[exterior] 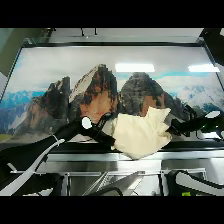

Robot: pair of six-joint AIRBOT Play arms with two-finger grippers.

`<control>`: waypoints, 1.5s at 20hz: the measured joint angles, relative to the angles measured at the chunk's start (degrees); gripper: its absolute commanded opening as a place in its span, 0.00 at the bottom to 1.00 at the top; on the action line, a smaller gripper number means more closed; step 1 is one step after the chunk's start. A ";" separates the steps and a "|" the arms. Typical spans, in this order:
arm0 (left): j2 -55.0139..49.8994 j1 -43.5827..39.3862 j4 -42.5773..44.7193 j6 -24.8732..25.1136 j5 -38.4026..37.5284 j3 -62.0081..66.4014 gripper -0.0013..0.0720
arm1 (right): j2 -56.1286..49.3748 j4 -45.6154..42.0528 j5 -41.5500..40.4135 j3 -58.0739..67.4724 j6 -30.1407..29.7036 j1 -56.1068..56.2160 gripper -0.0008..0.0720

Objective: Fold the shirts.

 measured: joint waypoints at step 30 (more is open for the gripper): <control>16.15 29.09 12.02 2.47 -30.25 45.97 0.04 | 19.47 40.41 -0.09 24.02 -13.44 -3.65 0.05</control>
